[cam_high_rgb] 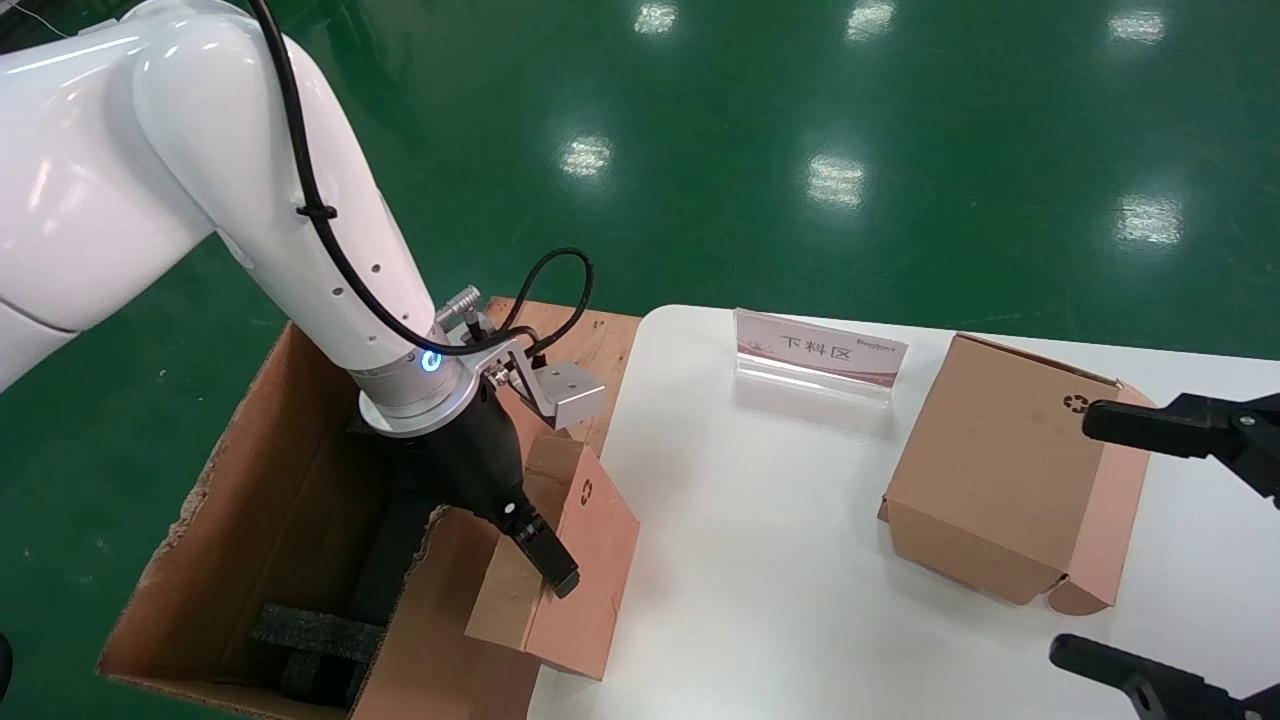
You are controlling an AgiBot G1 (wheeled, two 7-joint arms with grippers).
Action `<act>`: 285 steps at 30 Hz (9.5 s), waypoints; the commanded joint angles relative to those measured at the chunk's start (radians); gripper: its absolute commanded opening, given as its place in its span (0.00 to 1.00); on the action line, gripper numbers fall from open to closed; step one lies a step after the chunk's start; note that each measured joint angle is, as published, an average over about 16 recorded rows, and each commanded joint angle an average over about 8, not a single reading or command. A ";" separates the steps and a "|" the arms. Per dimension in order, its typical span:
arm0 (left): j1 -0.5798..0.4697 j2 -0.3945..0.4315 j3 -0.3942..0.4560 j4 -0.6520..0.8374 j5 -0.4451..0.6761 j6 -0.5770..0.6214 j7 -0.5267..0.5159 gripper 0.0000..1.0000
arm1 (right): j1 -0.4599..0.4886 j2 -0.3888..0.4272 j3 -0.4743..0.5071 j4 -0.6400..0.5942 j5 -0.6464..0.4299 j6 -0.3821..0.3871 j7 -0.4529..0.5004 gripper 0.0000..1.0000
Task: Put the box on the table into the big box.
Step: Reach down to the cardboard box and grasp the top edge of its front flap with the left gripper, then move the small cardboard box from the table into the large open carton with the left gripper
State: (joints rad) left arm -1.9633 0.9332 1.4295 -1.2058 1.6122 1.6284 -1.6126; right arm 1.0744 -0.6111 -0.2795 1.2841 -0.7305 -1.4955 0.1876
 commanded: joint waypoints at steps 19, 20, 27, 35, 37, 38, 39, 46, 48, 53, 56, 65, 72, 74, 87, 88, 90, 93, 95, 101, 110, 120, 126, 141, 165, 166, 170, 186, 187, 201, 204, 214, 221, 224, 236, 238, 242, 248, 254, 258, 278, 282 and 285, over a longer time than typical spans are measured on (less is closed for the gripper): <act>0.001 0.001 0.001 0.000 0.001 -0.001 0.000 0.00 | 0.000 0.000 0.000 0.000 0.000 0.000 0.000 0.91; 0.001 0.000 0.001 0.000 0.000 -0.001 0.000 0.00 | 0.000 0.000 0.000 0.000 0.000 0.000 0.000 1.00; 0.001 0.000 0.000 0.000 0.000 0.000 0.000 0.00 | 0.000 0.000 0.000 0.000 0.000 0.000 0.000 1.00; -0.004 -0.002 -0.009 0.000 0.003 -0.003 0.001 0.00 | 0.000 0.000 0.000 0.000 0.000 0.000 0.000 1.00; -0.007 -0.004 -0.017 0.000 0.006 -0.007 0.002 0.00 | 0.000 0.000 0.000 0.000 0.000 0.000 0.000 1.00; -0.010 -0.007 -0.024 -0.001 0.008 -0.009 0.003 0.00 | 0.000 0.000 0.000 0.000 0.000 0.000 0.000 1.00; -0.014 -0.009 -0.031 -0.001 0.011 -0.012 0.004 0.00 | 0.000 0.000 0.000 0.000 0.000 0.000 0.000 1.00; -0.065 -0.051 -0.102 -0.018 0.042 -0.041 0.017 0.00 | 0.000 0.000 0.000 0.000 0.000 0.000 0.000 1.00; -0.091 -0.073 -0.128 -0.029 0.055 -0.051 0.019 0.00 | 0.000 0.000 0.000 0.000 0.000 0.000 0.000 1.00; -0.159 -0.145 -0.203 -0.062 0.094 -0.074 0.018 0.00 | 0.000 0.000 0.000 0.000 0.000 0.000 0.000 1.00; -0.199 -0.199 -0.254 -0.082 0.121 -0.081 0.017 0.00 | 0.000 0.000 0.000 0.000 0.000 0.000 0.000 1.00; -0.310 -0.343 -0.332 -0.122 0.191 -0.052 0.055 0.00 | 0.000 0.000 0.000 0.000 0.000 0.000 0.000 1.00; -0.421 -0.388 -0.308 -0.131 0.194 0.045 0.106 0.00 | 0.000 0.000 0.000 0.000 0.000 0.000 0.000 1.00; -0.445 -0.400 -0.298 -0.128 0.181 0.062 0.123 0.00 | 0.000 0.000 0.000 0.000 0.000 0.000 0.000 1.00; -0.565 -0.482 -0.121 -0.061 0.065 0.103 0.237 0.00 | 0.000 0.000 0.000 0.000 0.000 0.000 0.000 1.00; -0.575 -0.485 -0.095 -0.052 0.058 0.105 0.244 0.00 | 0.000 0.000 0.000 0.000 0.000 0.000 0.000 1.00; -0.595 -0.488 -0.043 -0.035 0.043 0.106 0.254 0.00 | 0.000 0.000 0.000 0.000 0.000 0.000 0.000 1.00; -0.624 -0.488 0.041 -0.010 0.014 0.108 0.258 0.00 | 0.000 0.000 0.000 0.000 0.000 0.000 0.000 1.00; -0.645 -0.486 0.101 0.004 -0.010 0.109 0.254 0.00 | 0.000 0.000 0.000 0.000 0.000 0.000 0.000 1.00; -0.701 -0.474 0.265 0.029 -0.090 0.110 0.223 0.00 | 0.000 0.000 0.000 0.000 0.000 0.000 0.000 1.00; -0.780 -0.435 0.517 0.046 -0.196 0.111 0.160 0.00 | 0.000 0.000 0.000 0.000 0.000 0.000 0.000 1.00; -0.778 -0.378 0.720 0.116 -0.254 0.111 0.162 0.00 | 0.000 0.000 0.000 0.000 0.000 0.000 0.000 1.00; -0.769 -0.334 0.801 0.183 -0.278 0.107 0.177 0.00 | 0.000 0.000 0.000 0.000 0.000 0.000 0.000 1.00; -0.635 -0.287 0.825 0.291 -0.274 -0.054 0.110 0.00 | 0.000 0.000 0.000 0.000 0.000 0.000 0.000 1.00; -0.388 -0.316 0.757 0.359 -0.262 -0.317 0.096 0.00 | 0.000 0.000 0.000 0.000 0.000 0.000 0.000 1.00; -0.384 -0.317 0.756 0.361 -0.263 -0.322 0.099 0.00 | 0.000 0.000 0.000 0.000 0.000 0.000 0.000 1.00; -0.373 -0.320 0.748 0.366 -0.266 -0.341 0.114 0.00 | 0.000 0.000 0.000 0.000 0.000 0.000 0.000 1.00; -0.396 -0.326 0.700 0.379 -0.247 -0.358 0.154 0.00 | 0.000 0.000 0.000 0.000 0.000 0.000 0.000 1.00; -0.400 -0.326 0.698 0.379 -0.244 -0.356 0.155 0.00 | 0.000 0.000 0.000 0.000 0.000 0.000 0.000 1.00; -0.430 -0.335 0.697 0.358 -0.216 -0.334 0.143 0.00 | 0.000 0.000 0.000 0.000 0.000 0.000 0.000 1.00; -0.428 -0.338 0.700 0.354 -0.211 -0.332 0.140 0.00 | 0.000 0.000 0.000 0.000 0.000 0.000 0.000 1.00; -0.388 -0.345 0.717 0.337 -0.190 -0.343 0.106 0.00 | 0.000 0.000 0.000 0.000 0.000 0.000 0.000 1.00; -0.344 -0.339 0.727 0.327 -0.169 -0.369 0.066 0.00 | 0.000 0.000 0.000 0.000 0.000 0.000 0.000 1.00; -0.324 -0.334 0.731 0.326 -0.160 -0.385 0.047 0.00 | 0.000 0.000 0.000 0.000 0.000 0.000 0.000 1.00; -0.250 -0.308 0.732 0.334 -0.129 -0.467 -0.010 0.00 | 0.000 0.000 0.000 0.000 0.000 0.000 0.000 1.00; -0.244 -0.303 0.730 0.337 -0.126 -0.478 -0.014 0.00 | 0.000 0.000 0.000 0.000 0.000 0.000 0.000 1.00; -0.239 -0.295 0.724 0.345 -0.118 -0.499 -0.018 0.00 | 0.000 0.000 0.000 0.000 0.000 0.000 0.000 1.00; -0.244 -0.282 0.710 0.365 -0.104 -0.525 -0.017 0.00 | 0.000 0.000 0.000 0.000 0.000 0.000 0.000 1.00; -0.256 -0.273 0.695 0.386 -0.093 -0.540 -0.009 0.00 | 0.000 0.000 0.000 0.000 0.000 0.000 0.000 1.00; -0.262 -0.270 0.688 0.394 -0.089 -0.544 -0.003 0.00 | 0.000 0.000 0.000 0.000 0.000 0.000 0.000 1.00; -0.194 -0.266 0.700 0.389 -0.087 -0.541 -0.007 0.00 | 0.000 0.000 0.000 0.000 0.000 0.000 0.000 1.00; -0.175 -0.260 0.704 0.385 -0.085 -0.544 -0.020 0.13 | 0.000 0.000 0.000 0.000 0.000 0.000 0.000 1.00; -0.166 -0.256 0.706 0.383 -0.083 -0.546 -0.029 0.51 | 0.000 0.000 0.000 0.000 0.000 0.000 0.000 1.00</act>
State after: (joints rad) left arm -2.1330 0.6767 2.1350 -0.8225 1.5289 1.0835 -1.6400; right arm 1.0742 -0.6110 -0.2794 1.2839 -0.7304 -1.4954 0.1876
